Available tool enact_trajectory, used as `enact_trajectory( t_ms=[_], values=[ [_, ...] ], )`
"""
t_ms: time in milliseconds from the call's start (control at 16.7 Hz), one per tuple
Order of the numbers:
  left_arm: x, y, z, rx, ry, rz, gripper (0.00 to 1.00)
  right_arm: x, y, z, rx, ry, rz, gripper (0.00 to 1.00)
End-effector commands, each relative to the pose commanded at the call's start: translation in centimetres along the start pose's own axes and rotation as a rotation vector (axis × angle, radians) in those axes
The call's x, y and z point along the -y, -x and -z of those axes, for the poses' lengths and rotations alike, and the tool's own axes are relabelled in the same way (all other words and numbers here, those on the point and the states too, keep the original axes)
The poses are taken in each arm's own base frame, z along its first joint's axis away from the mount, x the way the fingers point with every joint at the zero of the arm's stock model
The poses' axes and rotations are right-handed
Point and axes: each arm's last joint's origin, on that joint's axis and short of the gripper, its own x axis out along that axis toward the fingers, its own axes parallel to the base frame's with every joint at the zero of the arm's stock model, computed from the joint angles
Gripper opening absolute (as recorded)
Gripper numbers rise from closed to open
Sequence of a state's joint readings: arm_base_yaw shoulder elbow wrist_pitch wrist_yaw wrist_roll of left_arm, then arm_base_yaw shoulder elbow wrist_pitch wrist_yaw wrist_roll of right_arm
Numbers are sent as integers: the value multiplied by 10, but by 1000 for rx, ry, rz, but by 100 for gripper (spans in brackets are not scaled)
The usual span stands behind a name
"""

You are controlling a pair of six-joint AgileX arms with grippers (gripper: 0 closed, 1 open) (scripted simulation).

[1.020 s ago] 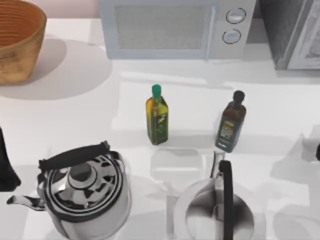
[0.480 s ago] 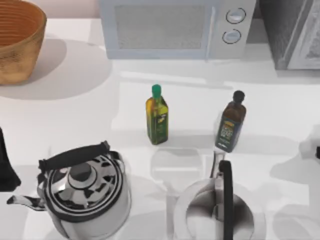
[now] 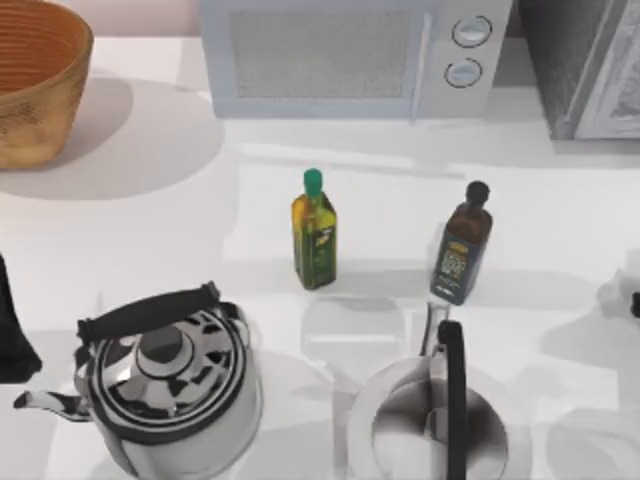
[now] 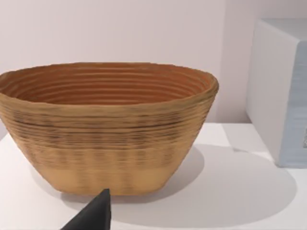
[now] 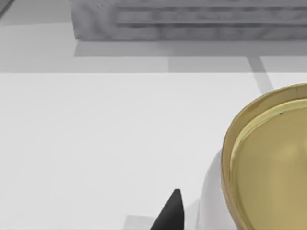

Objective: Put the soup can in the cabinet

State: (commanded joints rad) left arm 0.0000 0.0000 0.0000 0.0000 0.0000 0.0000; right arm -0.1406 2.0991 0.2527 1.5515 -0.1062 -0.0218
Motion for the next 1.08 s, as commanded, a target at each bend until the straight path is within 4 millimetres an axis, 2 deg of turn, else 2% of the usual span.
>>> enact_trajectory(
  t_ms=[240, 420, 780, 1080],
  values=[
    [0, 0, 0, 0, 0, 0, 100, 1, 0, -2, 2, -2, 4, 0],
    [0, 0, 0, 0, 0, 0, 100, 3, -3, -14, 12, -2, 13, 0],
    [0, 0, 0, 0, 0, 0, 100, 6, -3, -60, 11, -4, 18, 0],
    [0, 0, 0, 0, 0, 0, 100, 4, 14, -106, 8, -2, 10, 0]
  ],
)
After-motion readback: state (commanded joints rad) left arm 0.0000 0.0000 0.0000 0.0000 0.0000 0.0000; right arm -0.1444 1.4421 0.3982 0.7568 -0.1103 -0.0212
